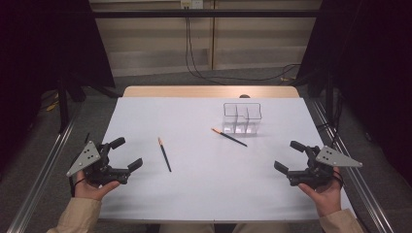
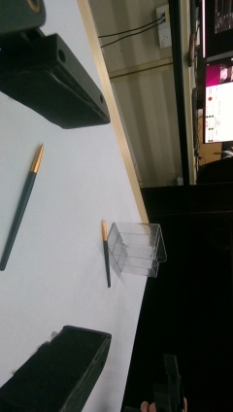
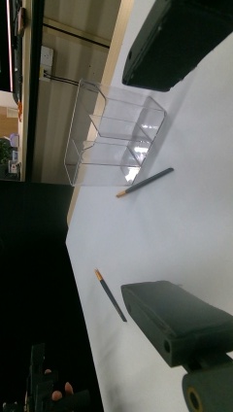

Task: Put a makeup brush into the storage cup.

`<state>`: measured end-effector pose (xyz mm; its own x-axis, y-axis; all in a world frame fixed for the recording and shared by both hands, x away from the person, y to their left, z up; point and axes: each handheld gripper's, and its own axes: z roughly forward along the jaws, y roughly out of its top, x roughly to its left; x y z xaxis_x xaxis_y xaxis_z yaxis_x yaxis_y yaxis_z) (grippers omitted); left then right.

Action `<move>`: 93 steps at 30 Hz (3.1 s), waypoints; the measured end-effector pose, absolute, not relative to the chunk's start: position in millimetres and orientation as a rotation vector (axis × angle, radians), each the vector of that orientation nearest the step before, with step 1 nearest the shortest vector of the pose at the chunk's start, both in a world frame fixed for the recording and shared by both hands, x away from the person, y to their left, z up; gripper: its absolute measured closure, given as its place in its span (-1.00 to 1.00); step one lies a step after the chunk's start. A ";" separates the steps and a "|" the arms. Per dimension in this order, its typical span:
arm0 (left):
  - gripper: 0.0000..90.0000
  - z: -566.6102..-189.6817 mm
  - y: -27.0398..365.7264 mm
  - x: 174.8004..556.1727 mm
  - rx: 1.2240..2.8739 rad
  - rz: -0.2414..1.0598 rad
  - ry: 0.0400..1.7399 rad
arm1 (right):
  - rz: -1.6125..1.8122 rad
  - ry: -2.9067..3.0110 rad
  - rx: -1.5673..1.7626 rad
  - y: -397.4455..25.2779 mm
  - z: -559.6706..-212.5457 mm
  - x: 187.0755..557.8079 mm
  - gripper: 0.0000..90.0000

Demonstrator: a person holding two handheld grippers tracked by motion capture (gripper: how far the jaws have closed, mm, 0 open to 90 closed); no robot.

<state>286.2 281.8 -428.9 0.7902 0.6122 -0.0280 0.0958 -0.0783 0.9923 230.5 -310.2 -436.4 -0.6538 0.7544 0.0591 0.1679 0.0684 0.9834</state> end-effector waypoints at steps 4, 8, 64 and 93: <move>-0.96 -429.0 281.5 286.9 1.618 0.465 0.578 | 1.623 1.877 0.914 -310.1 -435.9 229.8 -0.92; -0.96 -428.6 280.4 288.0 1.612 0.463 0.586 | 1.624 1.877 0.915 -310.0 -436.0 229.8 -0.92; -0.96 -427.3 218.1 343.4 1.577 0.445 0.604 | 1.629 1.877 0.888 -309.8 -433.9 227.1 -0.92; -0.96 -432.5 205.1 355.6 1.640 0.435 0.652 | 1.628 1.877 0.869 -310.4 -433.6 226.4 -0.92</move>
